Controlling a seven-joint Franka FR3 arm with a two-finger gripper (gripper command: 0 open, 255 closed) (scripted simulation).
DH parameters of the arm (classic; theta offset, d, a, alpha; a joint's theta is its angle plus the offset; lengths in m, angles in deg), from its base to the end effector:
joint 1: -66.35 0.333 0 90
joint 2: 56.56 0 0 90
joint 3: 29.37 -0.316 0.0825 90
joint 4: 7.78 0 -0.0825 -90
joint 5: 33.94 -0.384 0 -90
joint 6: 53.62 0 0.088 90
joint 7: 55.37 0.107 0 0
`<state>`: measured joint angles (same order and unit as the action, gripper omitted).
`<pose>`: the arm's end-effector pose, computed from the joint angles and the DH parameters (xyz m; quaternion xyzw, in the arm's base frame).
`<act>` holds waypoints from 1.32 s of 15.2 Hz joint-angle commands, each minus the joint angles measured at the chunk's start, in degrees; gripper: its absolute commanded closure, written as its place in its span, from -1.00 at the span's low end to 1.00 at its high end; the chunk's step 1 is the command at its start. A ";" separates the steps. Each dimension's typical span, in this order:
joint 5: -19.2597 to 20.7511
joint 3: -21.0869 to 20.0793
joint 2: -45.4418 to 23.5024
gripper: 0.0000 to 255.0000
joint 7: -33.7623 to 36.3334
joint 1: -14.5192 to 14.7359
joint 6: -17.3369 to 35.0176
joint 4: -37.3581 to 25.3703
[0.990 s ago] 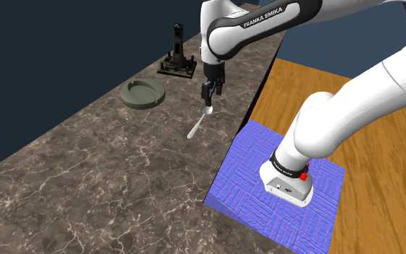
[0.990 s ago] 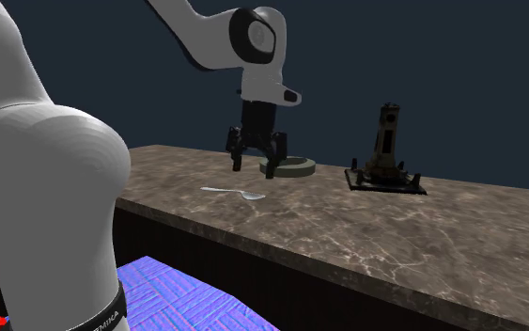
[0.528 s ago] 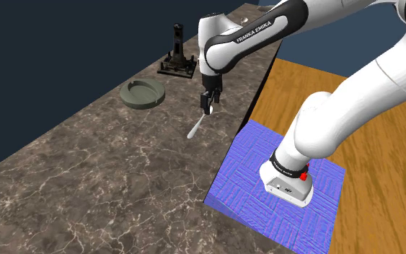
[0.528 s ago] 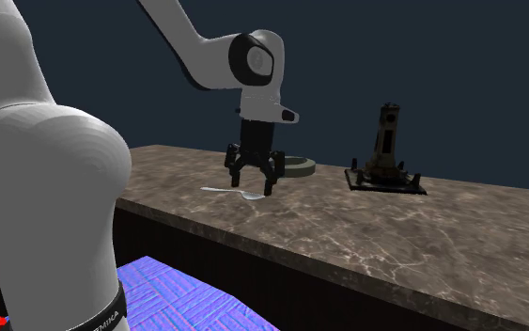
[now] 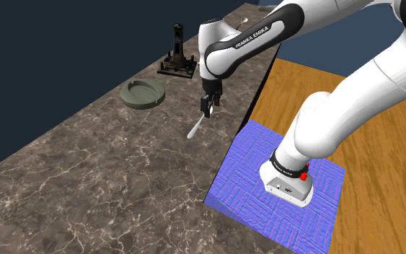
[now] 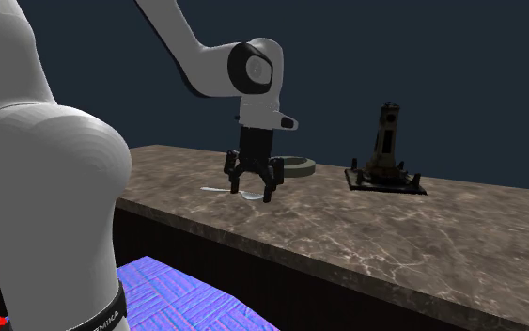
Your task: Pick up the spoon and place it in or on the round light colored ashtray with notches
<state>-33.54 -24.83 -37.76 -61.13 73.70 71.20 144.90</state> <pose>0.3798 0.0200 0.3321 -0.9936 -0.0798 0.0792 0.0119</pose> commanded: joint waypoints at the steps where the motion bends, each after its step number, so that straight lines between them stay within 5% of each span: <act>1: 0.00 0.00 0.00 -1.00 0.00 0.00 0.00 0.00; 2: 0.00 0.00 0.00 1.00 0.00 0.00 0.00 0.00; 11: 0.00 0.00 -0.01 1.00 0.00 0.00 0.02 0.01; 20: 0.20 -0.24 4.68 1.00 0.33 -0.10 -8.31 -3.65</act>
<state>-33.35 -25.05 -33.53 -60.84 73.60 63.82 141.71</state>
